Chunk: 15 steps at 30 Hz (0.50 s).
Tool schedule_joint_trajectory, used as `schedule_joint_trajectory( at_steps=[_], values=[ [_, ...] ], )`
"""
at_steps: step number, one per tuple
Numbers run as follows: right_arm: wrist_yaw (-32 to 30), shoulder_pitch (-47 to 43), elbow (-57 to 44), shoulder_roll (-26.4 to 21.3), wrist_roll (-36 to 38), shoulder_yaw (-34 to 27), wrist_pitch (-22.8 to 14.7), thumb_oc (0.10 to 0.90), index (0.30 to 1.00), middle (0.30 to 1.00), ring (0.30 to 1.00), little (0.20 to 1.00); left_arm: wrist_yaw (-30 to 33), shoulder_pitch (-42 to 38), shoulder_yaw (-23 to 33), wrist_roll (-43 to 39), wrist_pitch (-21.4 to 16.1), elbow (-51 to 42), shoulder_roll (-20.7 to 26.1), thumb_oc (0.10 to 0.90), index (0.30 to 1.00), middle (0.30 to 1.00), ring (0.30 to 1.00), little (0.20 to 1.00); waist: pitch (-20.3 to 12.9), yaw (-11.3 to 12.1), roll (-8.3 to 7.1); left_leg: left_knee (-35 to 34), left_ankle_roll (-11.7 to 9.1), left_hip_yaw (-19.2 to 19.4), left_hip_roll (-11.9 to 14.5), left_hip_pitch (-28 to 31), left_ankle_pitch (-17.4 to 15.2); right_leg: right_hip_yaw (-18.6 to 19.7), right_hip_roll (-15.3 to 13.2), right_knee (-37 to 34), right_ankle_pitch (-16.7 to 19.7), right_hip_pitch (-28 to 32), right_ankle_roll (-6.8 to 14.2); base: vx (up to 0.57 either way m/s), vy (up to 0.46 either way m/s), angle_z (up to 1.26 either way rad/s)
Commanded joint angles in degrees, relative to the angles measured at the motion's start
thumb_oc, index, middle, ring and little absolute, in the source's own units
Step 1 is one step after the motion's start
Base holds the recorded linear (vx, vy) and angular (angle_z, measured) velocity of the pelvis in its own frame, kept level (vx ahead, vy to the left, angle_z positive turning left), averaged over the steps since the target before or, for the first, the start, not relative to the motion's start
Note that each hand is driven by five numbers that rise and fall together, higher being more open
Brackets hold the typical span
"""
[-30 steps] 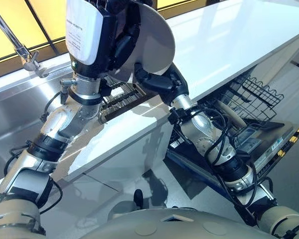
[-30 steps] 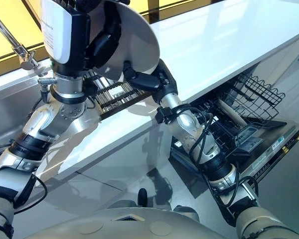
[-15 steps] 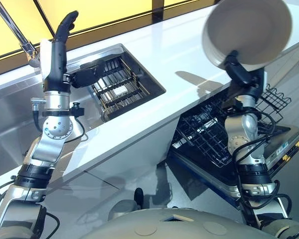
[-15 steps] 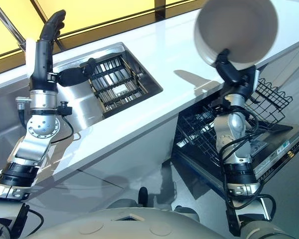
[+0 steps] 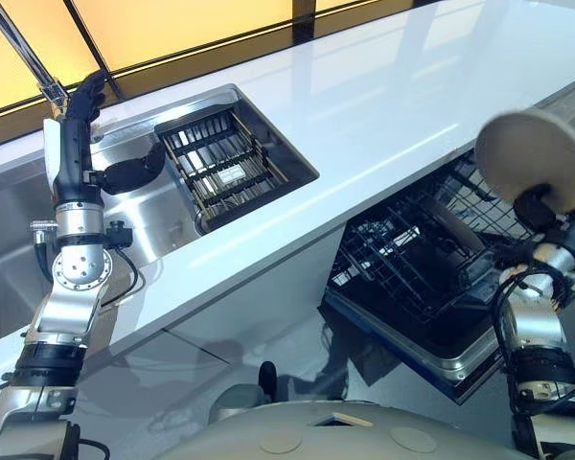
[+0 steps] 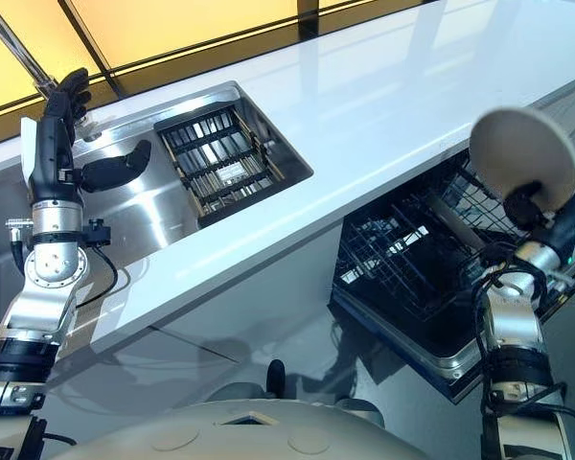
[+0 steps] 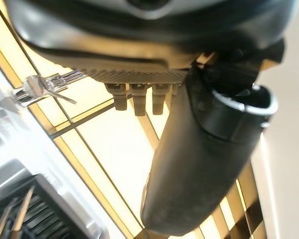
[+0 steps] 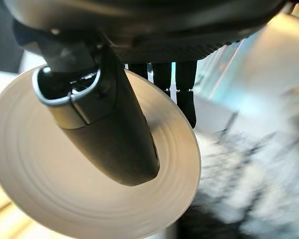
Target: Pick up plates and place into dishwasher.
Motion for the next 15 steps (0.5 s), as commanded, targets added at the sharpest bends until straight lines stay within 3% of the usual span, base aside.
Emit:
schedule_joint_trajectory(
  at_steps=[1, 7, 15],
  values=[
    [0.23, -3.13, -2.64, -5.61, -6.64, -0.30, -2.49, 0.100, 0.300, 0.300, 0.300, 0.200, 0.30, -4.15, 6.51, -1.72, -3.23, -2.49, 1.33, 0.800, 0.900, 0.900, 0.900, 0.900, -2.28, -0.25, -0.42, 0.39, -1.05, 1.53, 0.37, 5.89, -8.78, -0.25, 2.21, 1.61, 1.62, -3.11, 0.49, 0.00, 0.000, 0.00],
    [3.59, -1.71, 0.98, -5.59, -10.20, 2.83, -0.20, 0.100, 0.300, 0.300, 0.300, 0.200, -0.67, -3.65, 7.34, -1.81, -2.93, -3.00, 1.38, 0.800, 0.900, 0.900, 0.900, 0.900, -1.29, -0.15, -0.03, 0.39, -1.39, 1.02, 0.53, 5.88, -8.57, -0.77, 2.15, 2.21, 1.19, -3.11, 0.44, 0.00, 0.000, 0.00],
    [8.72, -1.53, 3.18, -3.47, -5.72, 7.09, 2.90, 0.100, 0.300, 0.300, 0.300, 0.200, -1.01, -2.67, 7.80, -1.25, -2.81, -4.19, 1.71, 0.800, 0.900, 0.900, 0.900, 0.900, -0.60, 0.52, 0.40, 0.39, -1.89, 0.21, 0.73, 6.04, -8.36, -1.73, 1.98, 2.47, 0.66, -2.54, 0.38, 0.01, -0.011, 0.05]
  ],
)
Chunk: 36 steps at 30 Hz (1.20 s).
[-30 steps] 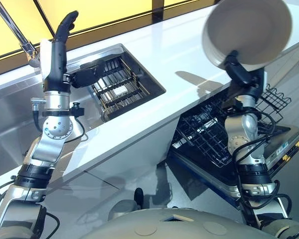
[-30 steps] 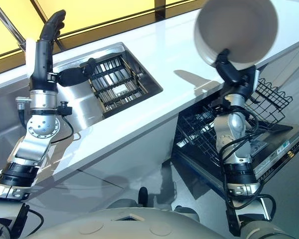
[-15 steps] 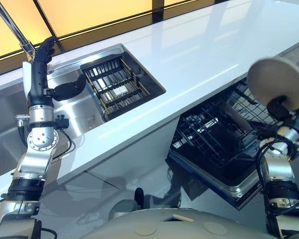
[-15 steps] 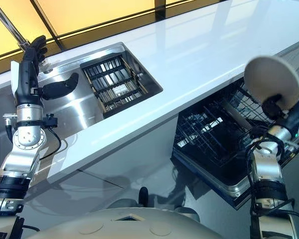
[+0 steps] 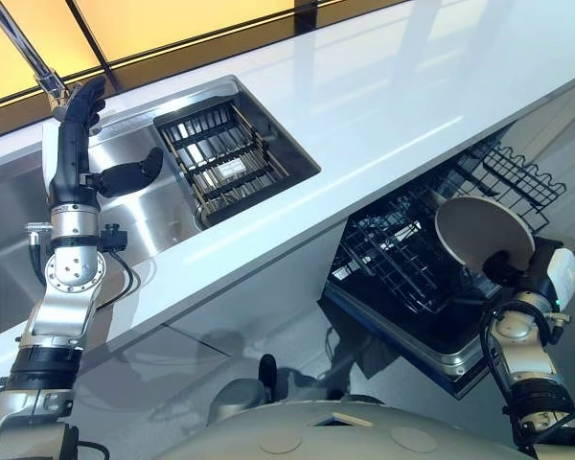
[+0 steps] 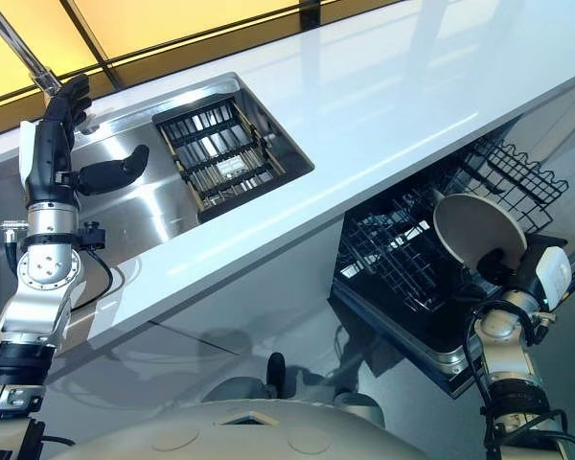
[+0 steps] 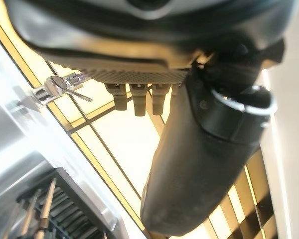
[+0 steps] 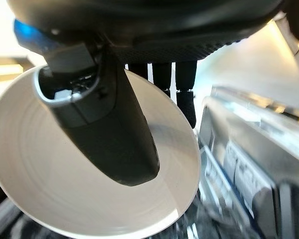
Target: Pick up plates and place into dishwasher.
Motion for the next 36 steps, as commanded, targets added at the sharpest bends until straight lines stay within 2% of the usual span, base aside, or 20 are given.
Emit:
schedule_joint_trajectory(
  at_steps=[1, 8, 13, 16, 17, 18, 19, 27, 36],
  values=[
    [-0.36, -6.50, -1.25, -3.86, 2.24, 0.55, -1.03, 0.100, 0.300, 0.300, 0.300, 0.200, 1.35, -4.00, 5.45, -1.05, -3.76, -4.14, 2.07, 0.800, 0.900, 0.900, 0.900, 0.900, -3.10, 0.53, 0.57, 0.40, -1.83, 1.09, 0.85, 5.39, -8.48, -1.14, 1.84, 2.40, 0.66, -3.58, 0.40, 0.01, -0.003, 0.11],
    [-2.26, -10.96, 2.91, -0.50, 7.98, 5.09, 3.31, 0.100, 0.300, 0.300, 0.300, 0.200, 1.43, -5.26, 3.03, 0.32, -3.69, -4.08, 1.93, 0.800, 0.900, 0.900, 0.900, 0.900, -3.25, 2.19, 1.09, 0.40, -2.10, 0.19, 0.85, 5.67, -8.27, -1.96, 1.68, 1.88, 0.59, -2.56, 0.24, 0.02, 0.002, 0.07],
    [-3.70, -13.39, 7.91, 1.94, 9.33, 8.13, 9.46, 0.100, 0.300, 0.300, 0.300, 0.200, 0.29, -5.19, 1.80, 0.65, -2.73, -4.89, 1.35, 0.800, 0.900, 0.900, 0.900, 0.900, -3.53, 3.84, 1.49, 0.40, -2.23, -0.85, 0.75, 5.62, -7.97, -2.46, 1.53, 1.61, 0.54, -1.99, -0.03, 0.02, 0.015, 0.08],
    [-2.89, -14.66, 10.46, 2.14, 10.15, 9.72, 11.89, 0.100, 0.300, 0.300, 0.300, 0.200, -0.32, -5.31, 1.37, 0.22, -2.24, -5.09, 1.37, 0.800, 0.900, 0.900, 0.900, 0.900, -3.60, 4.53, 1.50, 0.40, -2.29, -1.45, 0.71, 5.66, -7.87, -2.75, 1.47, 1.46, 0.49, -1.60, -0.22, 0.02, 0.018, 0.14],
    [-2.48, -15.09, 10.84, 2.18, 10.56, 10.31, 12.17, 0.243, 0.422, 0.422, 0.422, 0.343, -0.54, -5.29, 1.26, 0.06, -2.08, -5.16, 1.31, 0.800, 0.900, 0.900, 0.900, 0.900, -3.65, 4.81, 1.49, 0.40, -2.32, -1.68, 0.69, 5.68, -7.83, -2.89, 1.42, 1.44, 0.48, -1.47, -0.26, 0.02, 0.020, 0.15],
    [-2.43, -15.36, 10.64, 2.14, 10.49, 10.68, 12.57, 0.630, 0.754, 0.754, 0.754, 0.730, -0.65, -5.21, 1.23, -0.09, -1.95, -5.30, 1.33, 0.800, 0.900, 0.900, 0.900, 0.900, -3.66, 4.94, 1.46, 0.40, -2.33, -1.84, 0.66, 5.71, -7.79, -3.00, 1.40, 1.46, 0.46, -1.39, -0.31, 0.02, 0.025, 0.13],
    [-3.00, -15.49, 10.21, 2.25, 10.16, 11.01, 12.10, 0.800, 0.900, 0.900, 0.900, 0.900, -0.62, -5.13, 1.12, -0.20, -1.86, -5.39, 1.24, 0.800, 0.900, 0.900, 0.900, 0.900, -3.66, 5.03, 1.47, 0.40, -2.34, -1.99, 0.63, 5.73, -7.74, -3.04, 1.38, 1.51, 0.44, -1.35, -0.33, 0.01, 0.019, 0.11],
    [-7.89, -13.22, 0.10, 3.69, 6.61, 9.41, 8.50, 0.800, 0.900, 0.900, 0.900, 0.900, -0.84, -3.38, 2.13, -0.70, -2.96, -5.35, -0.15, 0.800, 0.900, 0.900, 0.900, 0.900, -3.67, 4.09, 1.66, 0.40, -1.81, -1.81, 0.45, 5.92, -7.83, -2.44, 1.29, 2.30, 0.27, -1.80, -0.20, 0.00, 0.011, 0.05],
    [-9.29, -11.20, -9.54, 4.13, 4.62, 5.84, 3.90, 0.800, 0.900, 0.900, 0.900, 0.900, -1.98, -2.98, 2.70, -0.65, -2.80, -5.47, -1.38, 0.800, 0.900, 0.900, 0.900, 0.900, -3.87, 2.13, 1.47, 0.40, -1.36, 0.03, 0.60, 6.38, -7.93, -1.20, 1.30, 2.37, 0.81, -2.25, 0.18, -0.01, 0.002, -0.01]
  ],
)
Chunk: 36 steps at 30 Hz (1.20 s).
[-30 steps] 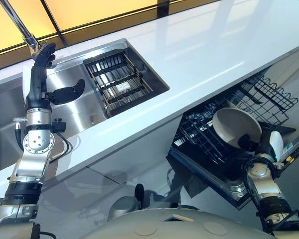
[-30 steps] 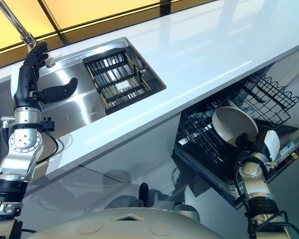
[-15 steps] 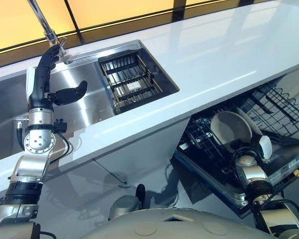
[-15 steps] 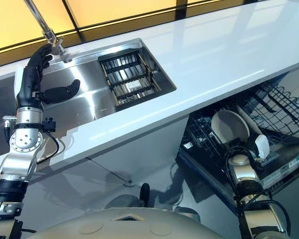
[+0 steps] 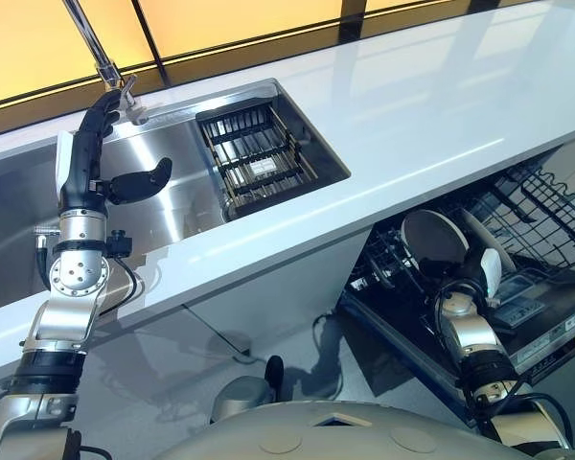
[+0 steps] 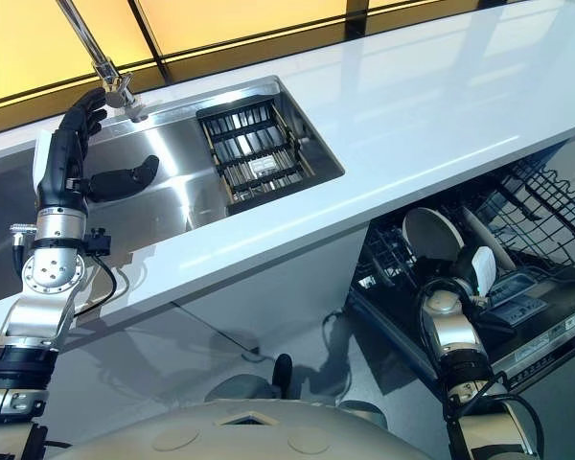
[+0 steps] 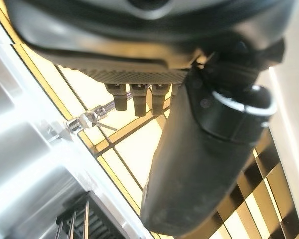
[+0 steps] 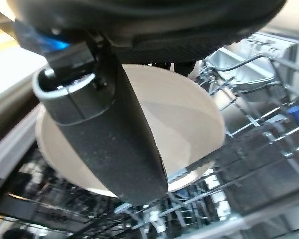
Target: Pick up plates and place into dishwasher.
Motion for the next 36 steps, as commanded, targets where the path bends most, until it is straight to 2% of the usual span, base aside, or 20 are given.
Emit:
schedule_joint_trajectory(
  at_steps=[1, 7, 16, 18, 19, 20, 22, 23, 25, 30, 33, 36],
  values=[
    [-4.96, -2.47, -9.99, -3.08, -5.50, -2.34, -7.73, 0.800, 0.900, 0.900, 0.900, 0.900, 0.97, -2.72, 3.31, -0.85, -4.47, -4.93, 0.34, 0.800, 0.900, 0.900, 0.900, 0.900, -3.65, -0.74, 0.40, 0.41, -1.47, 3.54, 1.42, 5.83, -8.69, 1.31, 1.37, 2.34, 1.63, -4.68, 0.50, -0.03, 0.008, -0.03],
    [-5.12, 1.11, -17.67, -2.98, -9.44, -6.32, -10.69, 0.800, 0.900, 0.900, 0.900, 0.900, 0.91, -1.22, 5.18, -1.04, -5.21, -5.04, 0.06, 0.800, 0.900, 0.900, 0.900, 0.900, -3.69, -2.72, 0.21, 0.41, -1.19, 5.22, 1.48, 6.09, -9.14, 2.73, 1.60, 2.49, 1.72, -5.19, 0.82, -0.02, 0.010, -0.15],
    [2.99, 4.65, -21.91, -2.64, -0.91, -10.01, -10.83, 0.800, 0.900, 0.900, 0.900, 0.900, 0.69, -0.12, 7.18, -1.21, -5.29, -5.98, 0.18, 0.800, 0.900, 0.900, 0.900, 0.900, -3.46, -4.62, -0.65, 0.41, -1.09, 7.29, 1.72, 6.20, -9.45, 3.94, 1.62, 2.81, 2.00, -6.06, 1.20, -0.03, -0.004, -0.16],
    [4.39, 5.26, -22.86, -2.13, 4.14, -10.73, -12.92, 0.800, 0.900, 0.900, 0.900, 0.900, 0.86, -0.02, 7.45, -1.34, -5.47, -5.85, 0.28, 0.800, 0.900, 0.900, 0.900, 0.900, -3.36, -5.03, -0.80, 0.41, -1.06, 7.75, 1.76, 6.31, -9.45, 4.21, 1.65, 2.92, 2.08, -6.17, 1.24, -0.02, -0.007, -0.16],
    [4.47, 5.44, -23.44, -1.33, 7.47, -11.33, -15.18, 0.800, 0.900, 0.900, 0.900, 0.900, 1.04, -0.04, 7.47, -1.12, -5.68, -5.61, 0.23, 0.800, 0.900, 0.900, 0.900, 0.900, -3.26, -5.26, -0.88, 0.41, -1.01, 8.01, 1.74, 6.37, -9.51, 4.34, 1.66, 2.92, 2.15, -6.24, 1.25, -0.01, -0.009, -0.28],
    [2.96, 5.67, -23.81, -0.29, 9.89, -11.85, -18.50, 0.800, 0.900, 0.900, 0.900, 0.900, 1.16, -0.01, 7.44, -0.96, -6.42, -4.98, 0.12, 0.800, 0.900, 0.900, 0.900, 0.900, -3.20, -5.45, -0.92, 0.41, -0.96, 8.29, 1.71, 6.43, -9.60, 4.64, 1.70, 2.93, 2.19, -6.30, 1.27, -0.01, -0.009, -0.24],
    [1.42, 5.92, -23.84, 0.67, 11.72, -12.54, -21.20, 0.800, 0.900, 0.900, 0.900, 0.900, 1.28, 0.00, 7.39, -0.85, -7.09, -4.37, 0.11, 0.800, 0.900, 0.900, 0.900, 0.900, -3.22, -5.59, -0.90, 0.41, -0.91, 8.58, 1.69, 6.44, -9.70, 4.71, 1.68, 2.92, 2.26, -6.41, 1.36, -0.01, -0.005, -0.10],
    [-0.52, 6.30, -23.05, 1.78, 12.18, -13.25, -23.25, 0.800, 0.900, 0.900, 0.900, 0.900, 1.38, -0.14, 7.34, -0.89, -7.61, -3.70, 0.17, 0.800, 0.900, 0.900, 0.900, 0.900, -3.27, -5.81, -0.82, 0.41, -0.93, 8.90, 1.67, 6.43, -9.85, 4.85, 1.65, 2.87, 2.28, -6.52, 1.51, 0.00, -0.004, -0.08],
    [-1.05, 6.51, -20.40, 2.61, 14.54, -14.19, -25.06, 0.800, 0.900, 0.900, 0.900, 0.900, 1.76, -0.66, 6.92, -1.01, -7.65, -3.28, 0.50, 0.800, 0.900, 0.900, 0.900, 0.900, -3.40, -5.96, -0.64, 0.41, -0.88, 9.12, 1.54, 6.40, -10.05, 5.05, 1.60, 2.67, 2.48, -6.69, 1.70, 0.02, -0.010, -0.10],
    [1.37, 4.24, -10.56, 2.29, 21.90, -14.73, -29.55, 0.800, 0.900, 0.900, 0.900, 0.900, 0.50, -2.50, 5.79, -3.35, -6.69, -2.54, 1.54, 0.800, 0.900, 0.900, 0.900, 0.900, -3.47, -5.02, -0.33, 0.41, -0.82, 8.79, 1.46, 6.78, -10.69, 4.37, 1.34, 3.01, 1.69, -6.25, 1.76, 0.07, -0.052, -0.06],
    [1.97, 2.95, -5.47, 1.65, 25.66, -15.12, -31.08, 0.800, 0.900, 0.900, 0.900, 0.900, -1.13, -3.41, 5.57, -5.65, -6.13, -2.45, 1.93, 0.800, 0.900, 0.900, 0.900, 0.900, -3.15, -4.29, -0.16, 0.41, -0.86, 8.40, 1.58, 6.65, -10.15, 3.59, 1.24, 3.77, 1.66, -6.47, 1.53, 0.06, -0.090, 0.04],
    [5.76, 1.48, 0.22, 0.05, 30.22, -15.49, -31.23, 0.800, 0.900, 0.900, 0.900, 0.900, -2.53, -4.44, 5.29, -7.53, -5.47, -2.17, 2.61, 0.800, 0.900, 0.900, 0.900, 0.900, -2.62, -3.54, 0.27, 0.41, -1.03, 7.45, 1.67, 6.81, -9.96, 2.68, 1.15, 4.97, 0.97, -6.54, 1.21, 0.13, -0.105, 0.14]
  ],
)
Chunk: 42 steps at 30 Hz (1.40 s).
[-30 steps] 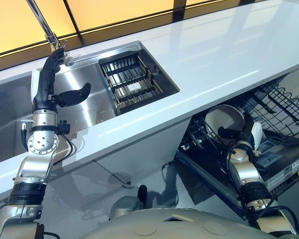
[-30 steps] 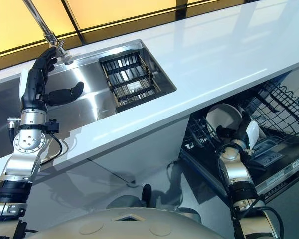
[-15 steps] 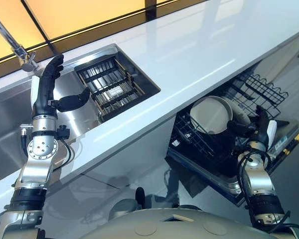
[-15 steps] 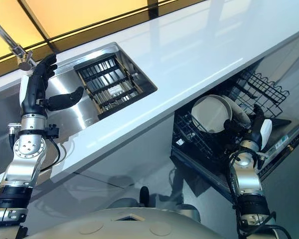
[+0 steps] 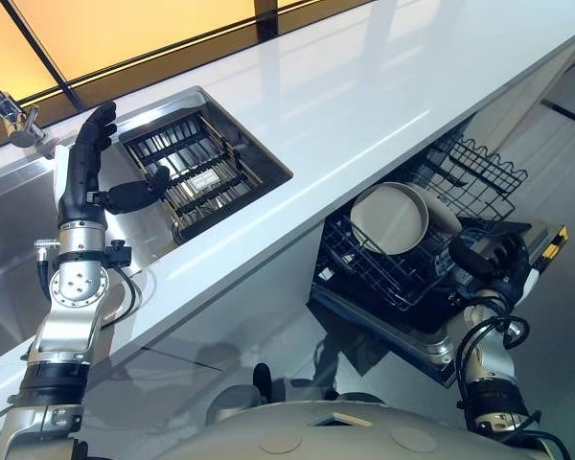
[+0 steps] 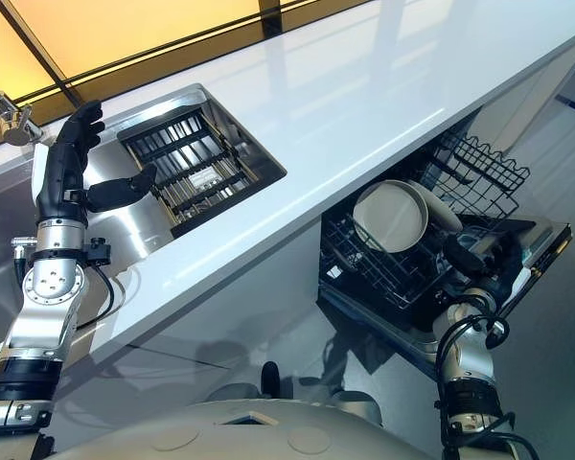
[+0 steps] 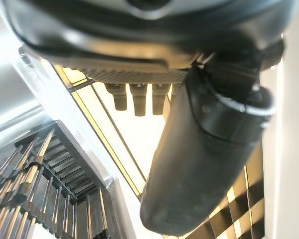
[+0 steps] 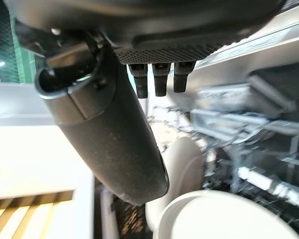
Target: Pick up plates and place into dishwasher.
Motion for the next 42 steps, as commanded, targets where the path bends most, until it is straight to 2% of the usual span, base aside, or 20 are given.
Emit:
schedule_joint_trajectory(
  at_steps=[1, 6, 10, 13, 18, 21, 27, 31, 36, 42],
  values=[
    [4.94, -6.66, 0.69, -5.44, 3.88, -2.80, -7.06, 0.800, 0.900, 0.900, 0.900, 0.900, -0.60, -7.61, 2.58, -4.48, -5.16, -1.31, 4.51, 0.800, 0.900, 0.900, 0.900, 0.900, -2.47, 1.90, 2.03, 0.41, -0.69, 0.88, 0.00, 5.40, -8.66, -3.36, 1.10, 5.50, 0.11, -5.25, 1.17, 0.12, -0.079, 0.18],
    [10.38, -9.06, 10.81, -9.49, 7.34, -2.42, -6.14, 0.800, 0.900, 0.900, 0.900, 0.900, -8.37, -9.28, 2.28, -13.54, -5.34, -2.10, 4.80, 0.800, 0.900, 0.900, 0.900, 0.900, -0.42, 2.98, 3.83, 0.91, -1.36, -1.96, 0.06, 4.05, -7.47, -4.71, 0.33, 10.23, -2.03, -7.29, 0.29, 0.07, -0.041, 0.25],
    [12.29, -11.04, 15.47, -13.11, 10.12, -3.28, -7.43, 0.800, 0.900, 0.900, 0.900, 0.900, -12.21, -9.96, 1.97, -19.75, -4.13, -1.36, 4.36, 0.800, 0.900, 0.900, 0.900, 0.900, 1.80, 3.45, 6.17, 2.04, -2.04, -3.99, -0.33, 1.90, -6.53, -6.04, -0.80, 14.30, -3.83, -9.82, -0.49, -0.01, 0.024, 0.27],
    [11.82, -14.00, 17.97, -16.59, 12.55, -4.97, -7.49, 0.800, 0.900, 0.900, 0.900, 0.900, -14.38, -10.11, 1.10, -23.95, -2.70, -0.24, 3.10, 0.800, 0.900, 0.900, 0.900, 0.900, 3.95, 3.95, 8.87, 3.49, -2.63, -5.26, -0.91, -1.07, -5.72, -6.72, -1.74, 16.81, -5.20, -12.29, -1.36, -0.08, 0.082, 0.19],
    [7.53, -17.17, 19.85, -19.23, 14.94, -6.56, -9.43, 0.800, 0.900, 0.900, 0.900, 0.900, -12.74, -8.76, -0.20, -23.40, 1.05, 2.63, 2.52, 0.800, 0.900, 0.900, 0.900, 0.900, 6.39, 4.34, 11.47, 4.42, -3.26, -5.96, -1.51, -3.54, -4.76, -7.57, -2.55, 18.03, -6.31, -13.81, -2.11, -0.06, 0.058, 0.17],
    [7.98, -17.14, 20.57, -19.55, 16.45, -7.97, -8.89, 0.800, 0.900, 0.900, 0.900, 0.900, -14.03, -6.77, -0.60, -20.77, 1.39, 4.43, 2.97, 0.800, 0.900, 0.900, 0.900, 0.900, 6.67, 4.43, 12.29, 4.70, -3.43, -6.04, -1.71, -4.00, -4.57, -7.91, -2.86, 18.18, -6.69, -13.89, -2.36, 0.02, 0.052, 0.04],
    [9.91, -15.96, 22.45, -20.29, 17.52, -9.41, -8.75, 0.800, 0.900, 0.900, 0.900, 0.900, -16.13, -3.45, -1.33, -14.37, 6.35, 5.67, 6.15, 0.800, 0.900, 0.900, 0.900, 0.900, 6.25, 4.38, 13.31, 4.81, -3.43, -6.00, -1.95, -3.86, -4.26, -7.97, -3.08, 18.49, -6.95, -13.69, -2.53, 0.05, 0.055, 0.07],
    [17.57, -15.80, 21.15, -20.58, 24.03, -9.50, -8.21, 0.800, 0.900, 0.900, 0.900, 0.900, -16.59, -2.23, -1.60, -13.12, 9.37, 7.10, 8.29, 0.800, 0.900, 0.900, 0.900, 0.900, 6.15, 4.17, 13.87, 4.85, -3.30, -6.03, -2.24, -3.57, -4.06, -7.62, -3.03, 18.22, -6.67, -13.42, -2.56, 0.03, 0.048, 0.04],
    [33.73, -15.90, 17.51, -19.41, 28.43, -7.76, -3.60, 0.800, 0.900, 0.900, 0.900, 0.900, -18.00, -1.84, -0.77, -15.05, 8.64, 6.99, 8.89, 0.800, 0.900, 0.900, 0.900, 0.900, 6.46, 4.15, 13.61, 4.79, -3.17, -5.88, -2.40, -3.74, -3.83, -7.40, -2.92, 17.68, -6.07, -13.53, -2.44, -0.01, 0.012, -0.04],
    [49.70, -19.14, 11.76, -18.85, 31.03, -2.86, 1.53, 0.800, 0.900, 0.900, 0.900, 0.900, -17.28, -3.12, -1.93, -14.38, 8.09, 7.75, 8.60, 0.800, 0.900, 0.900, 0.900, 0.900, 7.44, 4.29, 12.94, 4.89, -3.06, -5.79, -2.53, -4.25, -3.61, -7.02, -2.55, 16.35, -4.92, -13.84, -2.31, -0.03, 0.011, -0.08]
  ],
)
